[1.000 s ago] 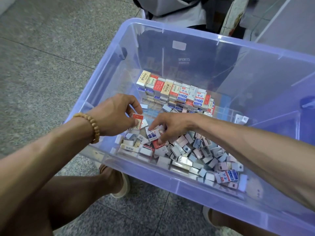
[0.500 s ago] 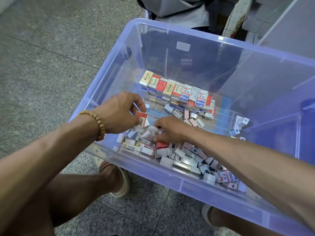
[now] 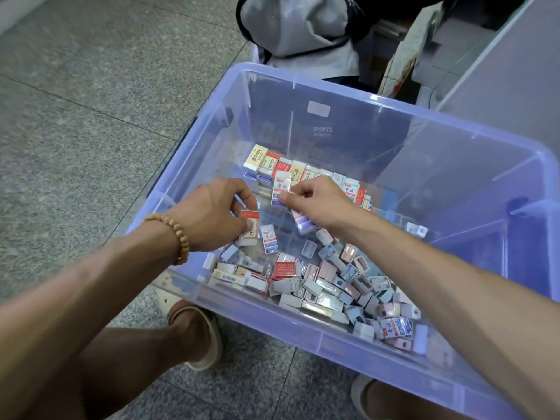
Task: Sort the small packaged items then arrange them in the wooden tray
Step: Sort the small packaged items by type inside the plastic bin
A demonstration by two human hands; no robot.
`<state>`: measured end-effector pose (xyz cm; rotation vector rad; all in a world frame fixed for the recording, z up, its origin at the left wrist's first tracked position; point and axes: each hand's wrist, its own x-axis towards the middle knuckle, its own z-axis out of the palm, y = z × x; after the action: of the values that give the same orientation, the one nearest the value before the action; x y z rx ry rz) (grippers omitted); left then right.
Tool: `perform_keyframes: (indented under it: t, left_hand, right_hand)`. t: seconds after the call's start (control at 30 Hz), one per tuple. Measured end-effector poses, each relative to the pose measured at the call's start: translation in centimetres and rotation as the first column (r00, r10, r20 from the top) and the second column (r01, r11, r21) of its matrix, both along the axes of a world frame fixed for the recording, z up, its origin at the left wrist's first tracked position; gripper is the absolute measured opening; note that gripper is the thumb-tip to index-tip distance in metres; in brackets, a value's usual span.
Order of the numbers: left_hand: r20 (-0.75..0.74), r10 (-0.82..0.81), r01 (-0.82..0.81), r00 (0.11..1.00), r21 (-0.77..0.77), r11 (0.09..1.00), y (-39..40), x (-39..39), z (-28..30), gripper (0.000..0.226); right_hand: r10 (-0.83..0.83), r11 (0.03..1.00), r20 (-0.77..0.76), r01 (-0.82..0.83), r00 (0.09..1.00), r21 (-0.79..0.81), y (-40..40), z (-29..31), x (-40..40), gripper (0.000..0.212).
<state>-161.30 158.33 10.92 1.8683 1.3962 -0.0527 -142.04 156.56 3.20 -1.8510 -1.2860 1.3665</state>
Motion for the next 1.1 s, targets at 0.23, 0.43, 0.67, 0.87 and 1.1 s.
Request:
perform_keyframes:
  t: [0.23,0.43,0.67,0.87,1.1]
  left_hand:
    - [0.15,0.128,-0.122,0.98,-0.053,0.991,0.6,0.4,0.2,0.017]
    - [0.242,0.213,-0.192,0.947,-0.107,0.976,0.7,0.4,0.4,0.015]
    - [0.239,0.214,-0.193,0.947,-0.107,0.975,0.9,0.5,0.2,0.017]
    - [0.218,0.196,-0.181,0.956,-0.09,0.979,1.2,0.8,0.1,0.017]
    - [0.224,0.182,-0.17,0.957,-0.073,0.983,1.4,0.9,0.1,0.017]
  right_hand:
    - [-0.265,0.959,0.013,0.265,0.964,-0.104,5.3,1.6,-0.4,0.038]
    - [-0.213,0.972,0.165,0.226,0.963,-0.066,7.3,1.2,-2.8,0.042]
    - [-0.336,0.936,0.076,0.342,0.939,-0.084,4.9,2.3,-0.8,0.035]
    - [-0.654,0.757,-0.351,0.578,0.671,-0.305,3.1,1.9,0.6,0.02]
    - [-0.599,0.801,-0.422,0.51,0.681,-0.314,2.5,2.0,0.4,0.024]
